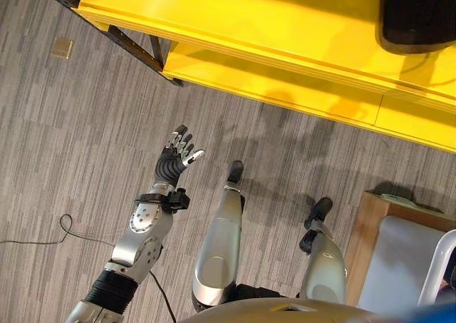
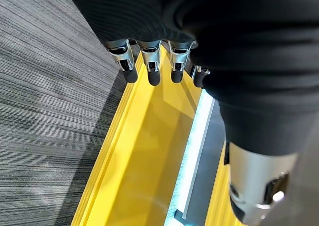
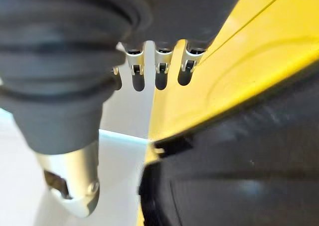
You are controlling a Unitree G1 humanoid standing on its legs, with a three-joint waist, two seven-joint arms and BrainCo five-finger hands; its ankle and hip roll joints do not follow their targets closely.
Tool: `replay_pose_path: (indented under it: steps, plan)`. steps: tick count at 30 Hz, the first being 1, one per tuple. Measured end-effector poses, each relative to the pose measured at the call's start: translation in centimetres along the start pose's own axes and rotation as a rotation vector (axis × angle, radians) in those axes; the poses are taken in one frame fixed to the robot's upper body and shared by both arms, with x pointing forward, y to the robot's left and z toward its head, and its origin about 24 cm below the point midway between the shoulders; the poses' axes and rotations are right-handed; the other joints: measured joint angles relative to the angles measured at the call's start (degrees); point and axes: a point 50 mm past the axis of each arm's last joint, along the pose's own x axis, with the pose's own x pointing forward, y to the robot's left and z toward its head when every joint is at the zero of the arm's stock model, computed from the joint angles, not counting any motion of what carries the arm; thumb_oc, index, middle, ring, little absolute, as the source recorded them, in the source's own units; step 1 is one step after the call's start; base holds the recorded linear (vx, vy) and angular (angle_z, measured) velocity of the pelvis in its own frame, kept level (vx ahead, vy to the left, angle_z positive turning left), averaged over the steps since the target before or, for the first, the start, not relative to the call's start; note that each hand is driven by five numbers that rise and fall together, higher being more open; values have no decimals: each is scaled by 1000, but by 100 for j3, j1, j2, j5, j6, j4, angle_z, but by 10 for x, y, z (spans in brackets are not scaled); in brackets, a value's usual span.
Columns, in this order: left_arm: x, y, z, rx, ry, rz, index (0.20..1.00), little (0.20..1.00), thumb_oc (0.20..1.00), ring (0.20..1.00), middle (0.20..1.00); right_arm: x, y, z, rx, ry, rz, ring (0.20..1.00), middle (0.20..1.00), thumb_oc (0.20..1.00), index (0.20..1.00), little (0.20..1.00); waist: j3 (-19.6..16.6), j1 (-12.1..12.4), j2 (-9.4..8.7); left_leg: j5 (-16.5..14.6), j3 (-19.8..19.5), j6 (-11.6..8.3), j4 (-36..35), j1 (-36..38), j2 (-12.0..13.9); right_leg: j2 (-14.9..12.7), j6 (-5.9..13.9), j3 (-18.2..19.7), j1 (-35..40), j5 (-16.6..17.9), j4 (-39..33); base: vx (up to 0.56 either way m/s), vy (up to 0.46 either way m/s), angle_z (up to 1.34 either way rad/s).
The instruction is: Move parts from the plastic box to the shelf.
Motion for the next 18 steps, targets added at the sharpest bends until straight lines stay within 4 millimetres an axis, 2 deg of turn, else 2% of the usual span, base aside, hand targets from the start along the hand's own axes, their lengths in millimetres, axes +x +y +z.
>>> replay_pose_path:
  steps: [5,8,9,12,16,18]
  plan:
    - [0,0,0,-8,1,1,1000,1000,1000,1000,1000,0,2,4,7,-15,-4,1000,1000,1000,1000,1000,-1,-58,0,0,16,0,37,4,13,9,-1,14,1,28,3,-9,-1,-2]
    - [0,2,1,-6,2,3,1000,1000,1000,1000,1000,-5,16,19,30,-79,56,1000,1000,1000,1000,1000,-1,-120,0,5,51,6,85,35,65,52,-46,65,20,90,-7,-52,-14,-10]
    - [1,4,3,8,1,0,1000,1000,1000,1000,1000,-9,26,32,51,-139,104,1000,1000,1000,1000,1000,-2,-131,1,12,72,8,83,83,84,75,-44,87,46,97,-9,-129,38,-9]
    - [0,4,2,14,4,-5,1000,1000,1000,1000,1000,-16,37,37,65,-201,152,1000,1000,1000,1000,1000,-35,-215,-14,18,79,16,49,219,113,117,-57,92,216,169,-145,-63,21,-6]
    - [0,5,3,19,4,-6,1000,1000,1000,1000,1000,-32,55,29,19,-278,261,1000,1000,1000,1000,1000,-65,-353,-49,70,143,-6,-10,315,133,146,-113,135,314,226,-297,-58,14,-7]
    - [0,5,3,19,4,-4,1000,1000,1000,1000,1000,-52,64,21,-14,-363,327,1000,1000,1000,1000,1000,-68,-444,-55,65,193,2,-3,335,156,158,-149,156,327,261,-344,-25,-7,-11]
